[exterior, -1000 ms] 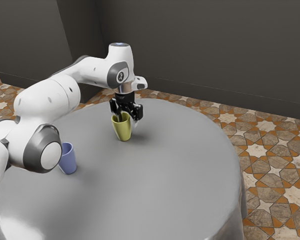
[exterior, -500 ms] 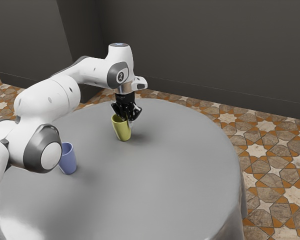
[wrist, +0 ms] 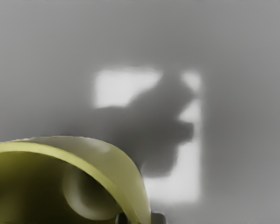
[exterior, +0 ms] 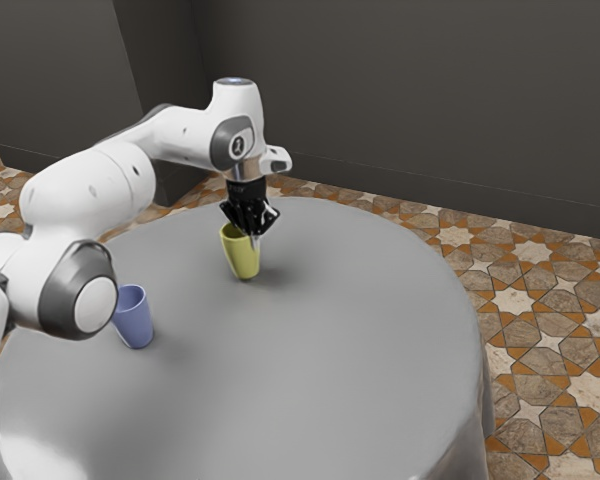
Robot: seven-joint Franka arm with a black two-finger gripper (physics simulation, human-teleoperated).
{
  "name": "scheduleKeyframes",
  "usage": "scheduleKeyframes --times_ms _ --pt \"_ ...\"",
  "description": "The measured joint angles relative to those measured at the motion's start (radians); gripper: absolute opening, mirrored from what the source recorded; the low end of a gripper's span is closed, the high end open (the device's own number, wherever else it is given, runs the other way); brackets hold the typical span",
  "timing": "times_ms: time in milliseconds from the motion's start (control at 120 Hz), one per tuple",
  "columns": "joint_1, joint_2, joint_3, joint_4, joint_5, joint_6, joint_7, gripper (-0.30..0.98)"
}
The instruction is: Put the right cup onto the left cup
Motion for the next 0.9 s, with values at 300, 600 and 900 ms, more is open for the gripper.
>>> scheduleKeyframes --times_ms 300,600,900 --pt "-0.001 -0.132 0.0 -0.125 0.005 0.007 -0.002 -0.1" --pt "-0.003 -0.319 0.003 -0.347 0.008 0.054 -0.004 -0.1" --pt "-0.006 -0.502 0.005 -0.551 0.01 0.132 -0.007 -0.1"
